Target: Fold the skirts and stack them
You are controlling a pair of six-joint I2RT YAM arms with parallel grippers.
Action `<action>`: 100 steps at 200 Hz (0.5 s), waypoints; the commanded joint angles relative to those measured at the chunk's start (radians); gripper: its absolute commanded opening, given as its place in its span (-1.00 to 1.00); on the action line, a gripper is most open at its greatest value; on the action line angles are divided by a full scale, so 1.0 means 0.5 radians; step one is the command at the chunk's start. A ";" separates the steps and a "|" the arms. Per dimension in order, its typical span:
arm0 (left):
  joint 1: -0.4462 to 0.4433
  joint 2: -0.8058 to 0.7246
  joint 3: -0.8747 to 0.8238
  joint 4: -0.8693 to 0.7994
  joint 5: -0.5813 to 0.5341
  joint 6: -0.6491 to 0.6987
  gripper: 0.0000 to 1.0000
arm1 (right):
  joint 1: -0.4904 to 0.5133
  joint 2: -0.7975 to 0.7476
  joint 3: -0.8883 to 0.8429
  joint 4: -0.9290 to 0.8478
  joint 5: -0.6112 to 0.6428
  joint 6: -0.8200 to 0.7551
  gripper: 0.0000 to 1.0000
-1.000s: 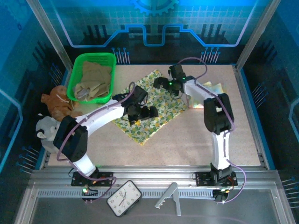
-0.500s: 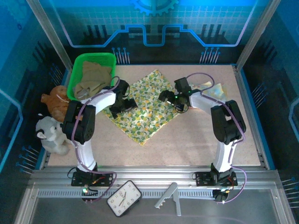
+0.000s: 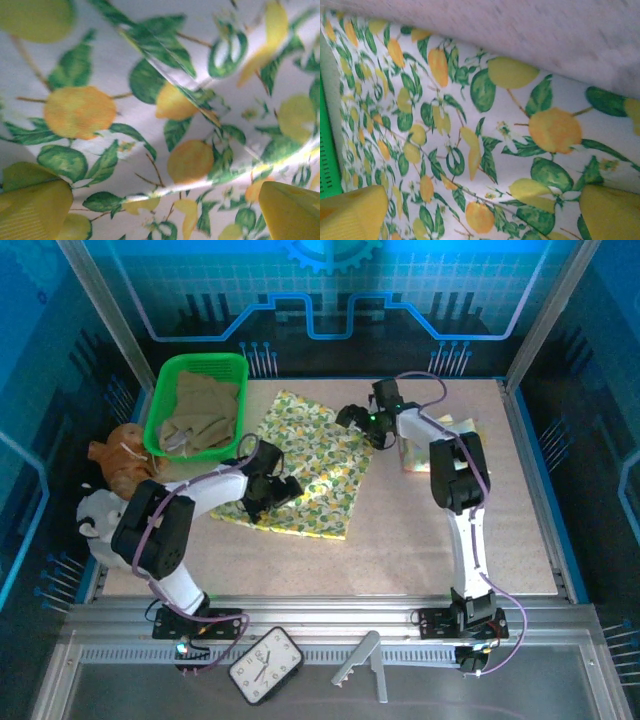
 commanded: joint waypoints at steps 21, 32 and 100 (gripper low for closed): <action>-0.141 0.123 0.220 -0.281 -0.128 -0.179 0.98 | -0.041 0.192 0.368 -0.177 0.045 -0.077 1.00; -0.139 0.027 0.235 -0.311 -0.221 -0.178 0.98 | -0.037 0.056 0.264 -0.127 0.061 -0.097 1.00; 0.217 -0.658 -0.215 -0.452 -0.520 -0.380 0.98 | 0.009 -1.063 -1.019 0.327 0.224 -0.734 1.00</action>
